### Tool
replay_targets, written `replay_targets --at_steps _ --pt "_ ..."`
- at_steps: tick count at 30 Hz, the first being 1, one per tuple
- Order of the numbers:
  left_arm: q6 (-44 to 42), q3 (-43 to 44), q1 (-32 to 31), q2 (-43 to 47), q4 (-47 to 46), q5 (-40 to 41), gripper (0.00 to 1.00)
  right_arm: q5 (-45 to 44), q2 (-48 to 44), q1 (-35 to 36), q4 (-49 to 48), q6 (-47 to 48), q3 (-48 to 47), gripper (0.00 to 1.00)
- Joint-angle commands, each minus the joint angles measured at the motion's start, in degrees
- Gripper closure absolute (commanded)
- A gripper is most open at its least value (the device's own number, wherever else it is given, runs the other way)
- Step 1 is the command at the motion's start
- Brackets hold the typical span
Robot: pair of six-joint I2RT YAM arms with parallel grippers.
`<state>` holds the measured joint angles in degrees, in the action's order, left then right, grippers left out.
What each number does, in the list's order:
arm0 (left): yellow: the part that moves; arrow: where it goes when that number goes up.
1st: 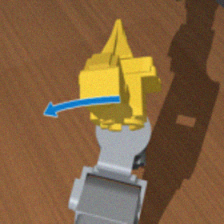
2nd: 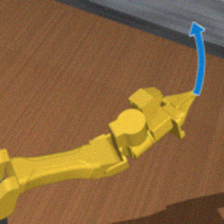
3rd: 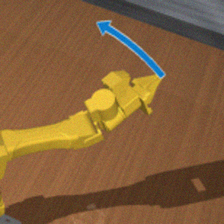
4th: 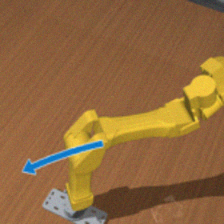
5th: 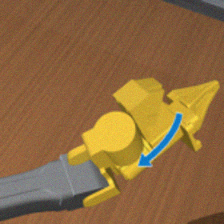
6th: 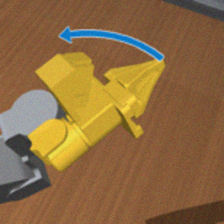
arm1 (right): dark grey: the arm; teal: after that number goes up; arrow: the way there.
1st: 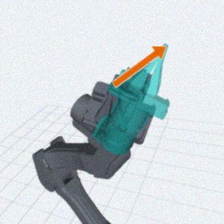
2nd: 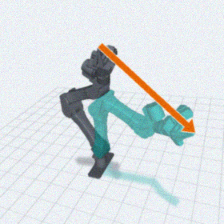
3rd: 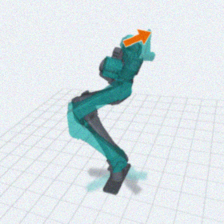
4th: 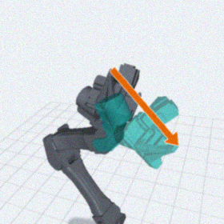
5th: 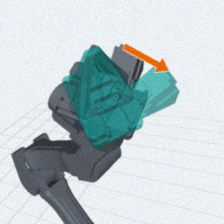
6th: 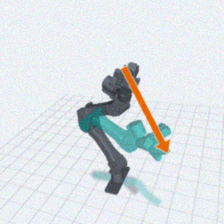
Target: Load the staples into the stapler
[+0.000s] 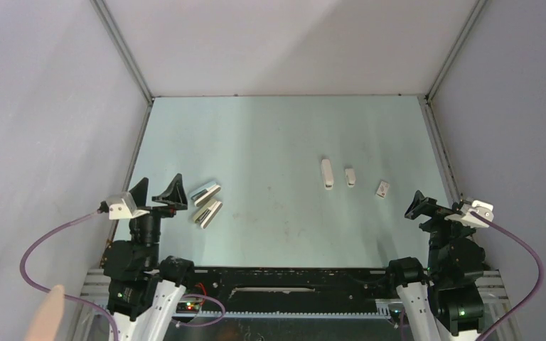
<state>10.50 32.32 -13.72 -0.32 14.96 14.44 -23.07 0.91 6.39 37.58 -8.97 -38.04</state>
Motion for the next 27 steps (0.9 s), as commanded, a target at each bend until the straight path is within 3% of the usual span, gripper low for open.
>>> replay_targets --at_steps 1,9,15,22,27 --pt "0.6 1.4 -1.5 4.3 0.1 2.5 0.0 0.0 -3.7 -0.3 -1.8 1.1 -1.5 0.0" --pt "0.6 1.4 -3.8 9.3 1.5 5.7 0.0 1.3 11.2 -0.3 1.6 1.7 -8.6 0.0" --pt "0.3 1.5 -7.6 10.8 2.6 8.3 0.0 5.3 24.8 -0.3 7.9 -3.3 -16.2 0.0" --pt "0.0 1.5 -10.6 11.8 3.1 9.7 0.01 11.2 49.0 -1.1 18.0 -13.1 -26.7 0.0" --pt "-0.9 1.2 -12.4 11.9 2.9 10.8 0.0 17.4 63.1 -1.9 15.7 -17.5 -27.0 0.0"
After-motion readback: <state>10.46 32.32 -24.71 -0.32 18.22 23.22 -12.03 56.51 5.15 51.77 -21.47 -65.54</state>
